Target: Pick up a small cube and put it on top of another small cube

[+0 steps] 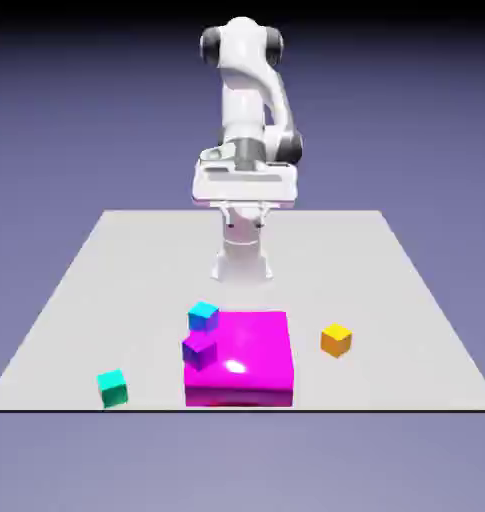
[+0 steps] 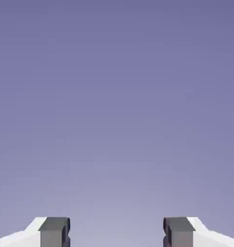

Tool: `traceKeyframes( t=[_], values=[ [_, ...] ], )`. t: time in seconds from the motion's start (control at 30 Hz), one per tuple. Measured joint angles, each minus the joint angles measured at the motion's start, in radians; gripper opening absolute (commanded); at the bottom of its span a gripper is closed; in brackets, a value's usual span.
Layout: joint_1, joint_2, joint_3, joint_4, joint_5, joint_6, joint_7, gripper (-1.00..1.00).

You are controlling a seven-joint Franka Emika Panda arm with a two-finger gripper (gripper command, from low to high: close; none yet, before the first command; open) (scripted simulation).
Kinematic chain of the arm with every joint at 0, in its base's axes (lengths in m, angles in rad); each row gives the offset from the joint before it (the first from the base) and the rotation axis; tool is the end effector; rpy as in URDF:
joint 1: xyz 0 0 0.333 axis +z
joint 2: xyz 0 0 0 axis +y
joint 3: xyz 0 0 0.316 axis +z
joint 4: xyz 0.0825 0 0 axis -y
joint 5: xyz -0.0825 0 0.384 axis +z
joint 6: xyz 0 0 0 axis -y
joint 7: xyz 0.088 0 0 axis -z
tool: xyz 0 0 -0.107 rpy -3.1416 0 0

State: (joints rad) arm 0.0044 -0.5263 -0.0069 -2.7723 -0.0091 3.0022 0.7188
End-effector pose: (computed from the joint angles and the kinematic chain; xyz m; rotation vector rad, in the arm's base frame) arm 0.4013 -0.0004 0.4546 -2.5319 0.9432 -1.0056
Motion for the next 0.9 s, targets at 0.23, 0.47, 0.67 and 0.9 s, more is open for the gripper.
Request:
traceKeyframes(
  t=[0.23, 0.47, 0.67, 0.9],
  values=[
    [-0.044, 0.254, -0.040, 0.219, -0.053, -0.202, -0.129, 0.00],
    [-0.094, 0.507, -0.080, 0.438, -0.105, -0.403, -0.258, 0.00],
    [-0.126, 0.725, -0.114, 0.625, -0.150, -0.576, -0.368, 0.00],
    [-0.170, 0.979, -0.154, 0.844, -0.203, -0.778, -0.497, 0.00]
  ],
)
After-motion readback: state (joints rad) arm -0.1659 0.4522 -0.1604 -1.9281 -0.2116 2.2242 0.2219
